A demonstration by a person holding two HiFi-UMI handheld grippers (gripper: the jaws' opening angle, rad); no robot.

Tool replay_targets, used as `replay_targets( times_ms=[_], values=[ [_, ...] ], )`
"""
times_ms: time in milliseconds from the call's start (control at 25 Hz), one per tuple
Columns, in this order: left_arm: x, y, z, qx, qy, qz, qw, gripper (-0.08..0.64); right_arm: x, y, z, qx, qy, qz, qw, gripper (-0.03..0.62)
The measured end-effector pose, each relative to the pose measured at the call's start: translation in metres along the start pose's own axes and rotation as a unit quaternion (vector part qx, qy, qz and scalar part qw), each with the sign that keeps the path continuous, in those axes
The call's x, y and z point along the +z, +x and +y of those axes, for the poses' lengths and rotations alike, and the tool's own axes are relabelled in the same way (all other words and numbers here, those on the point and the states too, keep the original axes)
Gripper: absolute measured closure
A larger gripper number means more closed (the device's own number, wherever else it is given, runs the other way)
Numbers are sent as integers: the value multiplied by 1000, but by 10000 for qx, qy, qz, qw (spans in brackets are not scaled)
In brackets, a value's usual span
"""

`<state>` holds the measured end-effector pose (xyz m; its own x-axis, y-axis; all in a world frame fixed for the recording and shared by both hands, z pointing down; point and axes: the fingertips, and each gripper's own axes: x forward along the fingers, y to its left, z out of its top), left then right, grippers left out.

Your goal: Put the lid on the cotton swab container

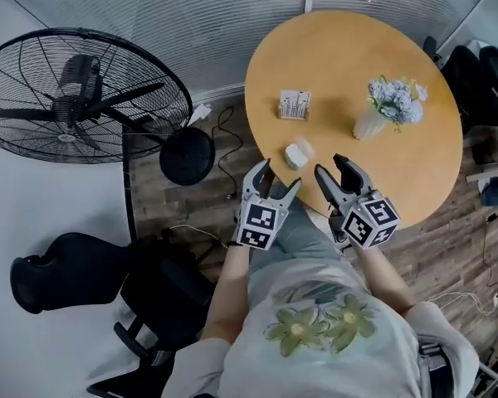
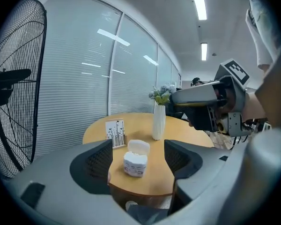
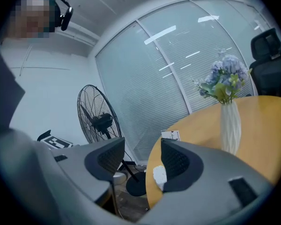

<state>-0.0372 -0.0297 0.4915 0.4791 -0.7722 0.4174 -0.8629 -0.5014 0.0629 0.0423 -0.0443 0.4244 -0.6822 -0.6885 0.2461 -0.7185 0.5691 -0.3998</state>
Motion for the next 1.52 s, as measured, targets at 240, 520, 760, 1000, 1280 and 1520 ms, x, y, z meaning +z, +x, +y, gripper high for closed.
replay_targets(
  times_ms=[240,520,760,1000,1280,1520],
  values=[
    [-18,23,1,-59,52,246,9997,213,-11,10,-15,-6,194,174,9997,364],
    [-39,46,-5,-332,110,496,9982,179,-37,22,-26,184,634,478,9967,364],
    [-59,66,1,-300,-36,704,9971,179,-56,32,-40,171,896,677,9935,364],
    [-78,80,4,-370,2,996,9943,179,-70,44,-53,144,1278,809,9884,359],
    [-91,94,8,-485,111,1228,9912,179,-86,58,-68,128,1837,948,9783,308],
    [-104,105,13,-547,191,1478,9873,179,-99,71,-75,224,2559,913,9621,288]
  ],
)
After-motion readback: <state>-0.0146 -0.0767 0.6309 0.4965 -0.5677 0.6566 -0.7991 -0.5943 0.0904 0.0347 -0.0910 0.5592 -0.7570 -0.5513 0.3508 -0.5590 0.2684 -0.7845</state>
